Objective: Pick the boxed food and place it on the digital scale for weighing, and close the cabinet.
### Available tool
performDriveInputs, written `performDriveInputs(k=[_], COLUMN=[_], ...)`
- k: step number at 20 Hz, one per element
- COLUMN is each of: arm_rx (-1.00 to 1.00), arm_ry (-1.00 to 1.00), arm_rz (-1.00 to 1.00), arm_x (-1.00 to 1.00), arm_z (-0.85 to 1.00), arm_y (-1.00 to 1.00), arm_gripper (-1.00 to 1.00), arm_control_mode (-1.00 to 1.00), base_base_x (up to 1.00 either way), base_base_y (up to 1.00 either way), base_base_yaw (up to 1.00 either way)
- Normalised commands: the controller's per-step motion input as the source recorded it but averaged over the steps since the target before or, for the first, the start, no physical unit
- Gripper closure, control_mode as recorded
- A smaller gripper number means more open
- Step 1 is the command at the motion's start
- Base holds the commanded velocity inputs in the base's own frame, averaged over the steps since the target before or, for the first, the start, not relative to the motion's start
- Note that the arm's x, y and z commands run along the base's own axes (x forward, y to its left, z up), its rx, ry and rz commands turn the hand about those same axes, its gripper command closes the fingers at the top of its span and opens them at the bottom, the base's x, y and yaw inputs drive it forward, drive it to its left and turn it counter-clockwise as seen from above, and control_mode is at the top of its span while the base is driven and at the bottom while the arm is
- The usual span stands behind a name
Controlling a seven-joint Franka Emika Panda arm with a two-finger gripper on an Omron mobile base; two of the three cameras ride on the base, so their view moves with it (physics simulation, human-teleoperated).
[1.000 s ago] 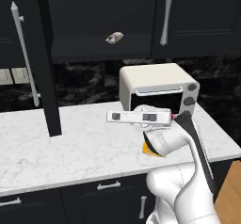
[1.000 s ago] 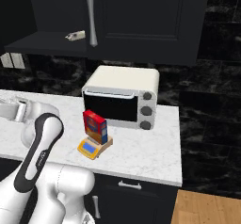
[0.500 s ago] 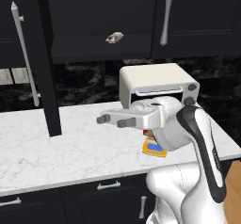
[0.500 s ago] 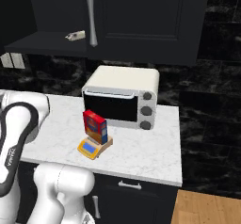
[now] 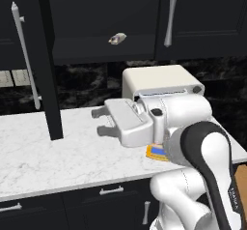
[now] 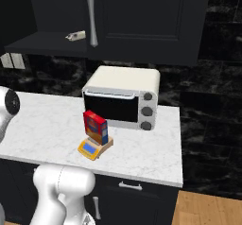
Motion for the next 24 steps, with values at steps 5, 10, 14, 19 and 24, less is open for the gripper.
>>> performDriveInputs(k=[5,10,14,19,24], arm_rx=[0.13,0.30,0.33,0.33,0.35], arm_ry=[-0.50,-0.47,-0.45,-0.44,-0.45], arm_rz=[-0.57,-0.58,-0.62,-0.61,-0.61], arm_x=[-0.06,0.00,-0.02,-0.09,-0.03], arm_z=[-0.85,-0.66,-0.74,-0.80,-0.73], arm_y=[0.77,0.66,0.56,0.62,0.59], arm_gripper=[-1.00,-1.00,-1.00,-1.00,-1.00], arm_control_mode=[-1.00,-1.00,-1.00,-1.00,-1.00], base_base_x=[0.00,0.00,0.00,0.00,0.00], base_base_y=[0.00,0.00,0.00,0.00,0.00], base_base_yaw=[0.00,0.00,0.00,0.00,0.00])
